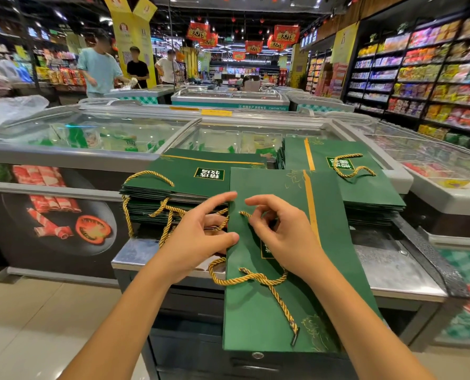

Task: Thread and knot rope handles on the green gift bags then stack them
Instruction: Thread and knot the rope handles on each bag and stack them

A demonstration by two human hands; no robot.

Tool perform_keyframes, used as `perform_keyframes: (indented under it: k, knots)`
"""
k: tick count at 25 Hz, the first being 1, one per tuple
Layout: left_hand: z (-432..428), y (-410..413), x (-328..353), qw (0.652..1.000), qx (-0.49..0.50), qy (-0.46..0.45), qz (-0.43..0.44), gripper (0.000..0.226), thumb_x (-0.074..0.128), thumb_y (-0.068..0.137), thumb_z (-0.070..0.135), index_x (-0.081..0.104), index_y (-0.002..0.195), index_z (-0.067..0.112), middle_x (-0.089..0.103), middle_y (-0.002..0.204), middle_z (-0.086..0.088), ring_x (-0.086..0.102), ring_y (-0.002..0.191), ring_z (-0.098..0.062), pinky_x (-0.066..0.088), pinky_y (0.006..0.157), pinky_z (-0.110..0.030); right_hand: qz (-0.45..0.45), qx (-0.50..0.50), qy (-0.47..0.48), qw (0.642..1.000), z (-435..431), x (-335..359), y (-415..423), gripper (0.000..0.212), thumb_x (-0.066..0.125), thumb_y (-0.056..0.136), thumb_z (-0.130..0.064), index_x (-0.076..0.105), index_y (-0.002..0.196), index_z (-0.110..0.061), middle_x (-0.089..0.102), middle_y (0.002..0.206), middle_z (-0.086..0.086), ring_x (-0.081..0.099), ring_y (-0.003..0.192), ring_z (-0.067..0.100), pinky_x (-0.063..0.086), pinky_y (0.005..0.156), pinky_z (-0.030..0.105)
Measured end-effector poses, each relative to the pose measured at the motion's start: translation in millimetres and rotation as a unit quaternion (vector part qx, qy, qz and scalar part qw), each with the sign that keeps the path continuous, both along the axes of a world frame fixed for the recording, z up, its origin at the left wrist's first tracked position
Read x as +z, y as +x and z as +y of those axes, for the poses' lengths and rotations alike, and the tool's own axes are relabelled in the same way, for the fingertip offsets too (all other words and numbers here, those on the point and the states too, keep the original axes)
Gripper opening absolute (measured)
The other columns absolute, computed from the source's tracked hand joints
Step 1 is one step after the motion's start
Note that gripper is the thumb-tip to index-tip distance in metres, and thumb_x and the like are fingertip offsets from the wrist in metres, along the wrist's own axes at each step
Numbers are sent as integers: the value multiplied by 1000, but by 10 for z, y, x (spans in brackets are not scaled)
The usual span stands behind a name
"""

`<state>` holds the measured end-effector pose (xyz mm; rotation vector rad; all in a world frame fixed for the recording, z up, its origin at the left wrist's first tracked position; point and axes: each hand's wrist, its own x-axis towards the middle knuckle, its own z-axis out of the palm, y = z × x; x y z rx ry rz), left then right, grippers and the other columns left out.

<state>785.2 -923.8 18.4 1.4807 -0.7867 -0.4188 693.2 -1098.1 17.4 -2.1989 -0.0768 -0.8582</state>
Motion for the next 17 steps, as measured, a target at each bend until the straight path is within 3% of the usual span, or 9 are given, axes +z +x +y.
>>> perform_keyframes:
  k: [3,7,9,11,13,17]
  knots:
    - [7,25,-27,1000,3,0,1,64,72,85,-7,63,131,37,69,115,-20,71,89,-34,61,83,-46,55,-19,-55,997,-7,72,-57,43,68,84,3,64,119,-20,60,86,-8,55,74,8,43,69,13]
    - [28,61,-72,1000,13,-16,9,64,74,83,-6,65,128,38,68,118,-19,64,103,-50,58,91,-53,12,-133,-130,983,-55,107,-97,18,73,87,-8,75,100,-20,63,85,-9,55,73,-1,44,70,12]
    - [32,70,-76,1000,14,-21,12,64,77,81,-4,66,128,39,67,120,-20,61,106,-51,57,93,-53,14,-150,-111,982,-122,131,-135,7,77,89,-21,77,95,-23,66,84,-10,59,75,3,50,71,21]
    - [29,79,-74,1000,8,-23,20,64,80,75,5,66,127,40,65,123,-20,62,107,-50,56,94,-52,24,-151,-67,986,-186,172,-180,5,79,88,-30,78,89,-26,67,81,-11,60,74,2,45,67,13]
    - [32,79,-64,999,2,-27,28,64,80,72,9,66,127,40,68,120,-17,65,105,-47,56,95,-50,36,-145,-31,988,-245,195,-211,6,79,88,-29,77,85,-25,68,78,-10,59,72,2,42,63,10]
    - [35,93,-81,1000,-1,-23,13,64,77,80,-4,65,129,35,73,112,-14,69,101,-42,58,91,-46,39,-125,53,990,-394,198,-278,8,74,90,-21,73,83,-18,68,73,1,58,65,7,48,62,21]
